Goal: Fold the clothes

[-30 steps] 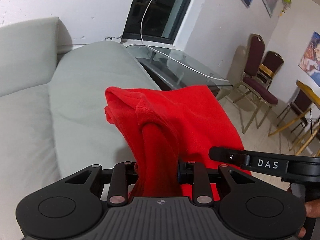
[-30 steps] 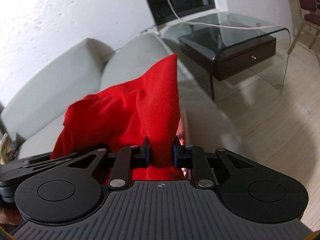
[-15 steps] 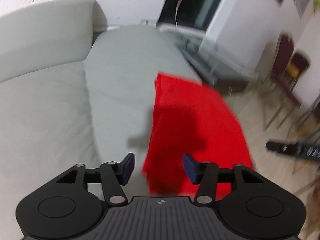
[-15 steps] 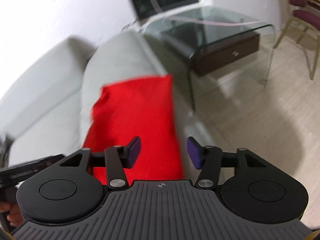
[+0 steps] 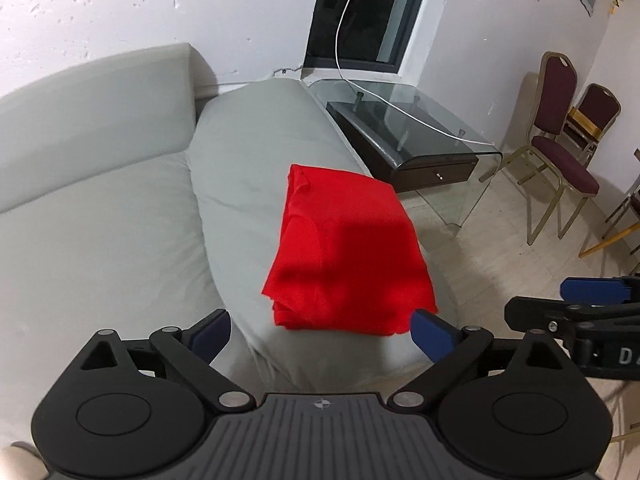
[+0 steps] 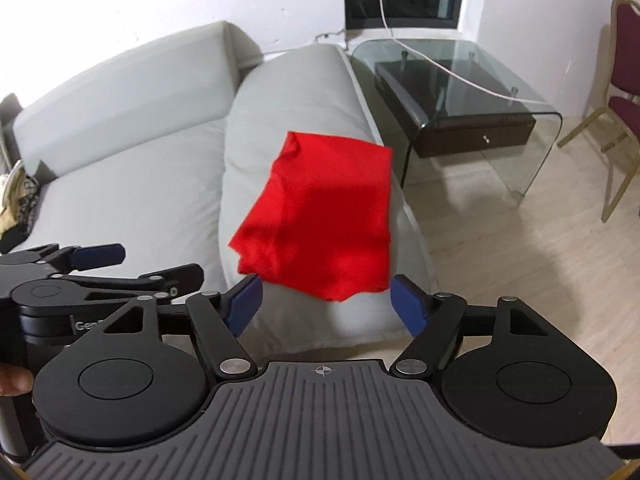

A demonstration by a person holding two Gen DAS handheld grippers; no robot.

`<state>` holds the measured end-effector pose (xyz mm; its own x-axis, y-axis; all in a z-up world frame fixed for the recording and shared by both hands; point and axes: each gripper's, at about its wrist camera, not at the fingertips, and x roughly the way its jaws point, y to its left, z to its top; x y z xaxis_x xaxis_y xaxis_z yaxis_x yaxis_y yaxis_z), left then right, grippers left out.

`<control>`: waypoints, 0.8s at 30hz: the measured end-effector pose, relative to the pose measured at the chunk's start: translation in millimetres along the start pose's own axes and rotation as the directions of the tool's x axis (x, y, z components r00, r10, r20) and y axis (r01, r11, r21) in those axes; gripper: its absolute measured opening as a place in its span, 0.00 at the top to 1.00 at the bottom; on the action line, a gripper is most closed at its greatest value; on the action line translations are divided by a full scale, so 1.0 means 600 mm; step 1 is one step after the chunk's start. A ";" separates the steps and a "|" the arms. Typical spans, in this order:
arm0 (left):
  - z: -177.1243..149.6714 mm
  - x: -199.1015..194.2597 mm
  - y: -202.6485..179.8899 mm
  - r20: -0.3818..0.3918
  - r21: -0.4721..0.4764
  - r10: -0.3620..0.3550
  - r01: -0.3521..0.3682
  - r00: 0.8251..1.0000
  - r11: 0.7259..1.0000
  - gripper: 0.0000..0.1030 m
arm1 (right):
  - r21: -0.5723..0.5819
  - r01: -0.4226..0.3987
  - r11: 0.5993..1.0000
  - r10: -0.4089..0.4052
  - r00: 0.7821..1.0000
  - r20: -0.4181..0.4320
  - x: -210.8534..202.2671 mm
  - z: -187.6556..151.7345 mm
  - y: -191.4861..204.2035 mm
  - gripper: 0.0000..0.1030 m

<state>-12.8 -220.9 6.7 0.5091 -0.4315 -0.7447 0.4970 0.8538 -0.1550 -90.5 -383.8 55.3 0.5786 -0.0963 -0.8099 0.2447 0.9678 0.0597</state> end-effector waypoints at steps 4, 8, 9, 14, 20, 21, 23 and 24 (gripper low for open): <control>-0.016 -0.031 -0.009 0.008 0.015 0.007 -0.007 1.000 1.000 0.04 | -0.027 0.006 1.000 -0.006 1.000 -0.019 -0.040 -0.020 0.022 0.25; -0.030 -0.045 -0.014 -0.008 0.012 0.013 -0.013 1.000 1.000 0.04 | -0.044 0.018 0.999 -0.019 0.999 -0.031 -0.059 -0.039 0.033 0.25; -0.032 -0.046 -0.016 -0.012 0.010 0.013 -0.013 1.000 1.000 0.04 | -0.046 0.019 0.999 -0.021 0.999 -0.035 -0.062 -0.043 0.035 0.25; -0.040 -0.054 -0.023 -0.014 0.018 0.012 -0.012 1.000 1.000 0.04 | -0.057 0.038 0.998 -0.041 0.998 -0.041 -0.075 -0.060 0.040 0.25; -0.039 -0.064 -0.029 0.017 0.036 0.011 -0.012 1.000 0.999 0.04 | -0.052 0.044 0.998 -0.045 0.999 -0.028 -0.086 -0.062 0.037 0.25; -0.039 -0.065 -0.029 0.020 0.036 0.010 -0.011 1.000 0.999 0.04 | -0.052 0.044 0.998 -0.046 0.999 -0.027 -0.087 -0.061 0.037 0.25; -0.037 -0.066 -0.030 0.022 0.034 0.006 -0.007 1.000 0.999 0.04 | -0.050 0.045 0.998 -0.046 0.999 -0.025 -0.088 -0.061 0.038 0.25; -0.036 -0.066 -0.029 0.021 0.031 0.004 -0.005 1.000 1.000 0.04 | -0.050 0.046 0.998 -0.047 0.999 -0.024 -0.089 -0.060 0.038 0.25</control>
<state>-57.1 -212.5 24.6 0.5259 -0.4343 -0.7313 0.5163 0.8463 -0.1313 -143.6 -348.3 78.7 0.5478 -0.1359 -0.8255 0.2318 0.9727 -0.0064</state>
